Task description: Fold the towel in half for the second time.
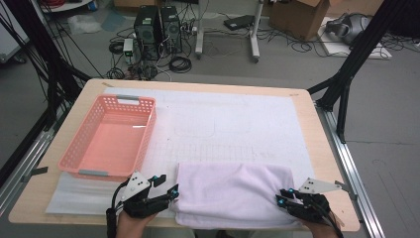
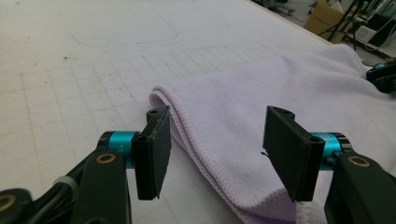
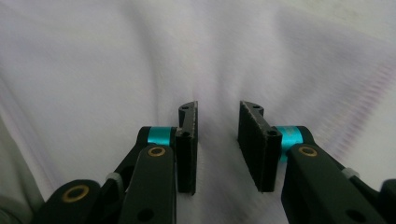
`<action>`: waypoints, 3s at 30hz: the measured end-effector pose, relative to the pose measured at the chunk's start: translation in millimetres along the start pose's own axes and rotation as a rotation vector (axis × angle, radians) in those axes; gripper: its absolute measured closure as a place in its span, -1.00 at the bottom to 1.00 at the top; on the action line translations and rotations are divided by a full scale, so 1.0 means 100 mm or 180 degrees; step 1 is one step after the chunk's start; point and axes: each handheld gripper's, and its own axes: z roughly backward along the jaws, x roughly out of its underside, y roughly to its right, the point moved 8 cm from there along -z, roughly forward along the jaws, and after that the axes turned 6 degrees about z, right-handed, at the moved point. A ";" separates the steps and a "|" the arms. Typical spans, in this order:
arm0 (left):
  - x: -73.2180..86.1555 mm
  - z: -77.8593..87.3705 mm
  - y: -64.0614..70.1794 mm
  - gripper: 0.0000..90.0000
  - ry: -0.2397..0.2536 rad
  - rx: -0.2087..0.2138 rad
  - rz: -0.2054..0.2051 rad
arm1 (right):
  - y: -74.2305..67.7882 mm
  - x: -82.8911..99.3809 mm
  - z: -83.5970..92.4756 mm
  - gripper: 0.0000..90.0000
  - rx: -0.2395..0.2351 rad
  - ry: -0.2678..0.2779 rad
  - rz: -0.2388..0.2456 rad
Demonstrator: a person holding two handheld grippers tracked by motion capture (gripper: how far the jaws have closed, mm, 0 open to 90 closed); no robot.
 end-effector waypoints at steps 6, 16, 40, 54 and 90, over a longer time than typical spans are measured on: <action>-0.03 -0.11 -0.02 -0.08 -0.0061 0.0015 -0.0016 | 0.10 -0.10 0.12 0.46 0.0099 0.0327 -0.0132; -0.11 -0.33 -0.14 -0.09 -0.0148 -0.0015 -0.0060 | 0.34 -0.33 -0.41 0.42 0.0392 0.0084 -0.0043; -0.10 -0.72 -0.39 0.51 -0.0564 -0.0223 0.0096 | 0.83 -0.26 -0.31 0.07 0.0581 0.0370 -0.0678; 0.00 -0.82 -0.12 0.74 -0.0785 -0.0088 -0.0131 | 0.62 -0.20 -0.36 0.68 0.0208 0.0174 -0.0720; -0.70 -1.44 -0.61 0.20 -0.0526 -0.0285 0.0197 | 1.26 -0.84 -0.69 0.40 0.0975 0.0496 -0.0955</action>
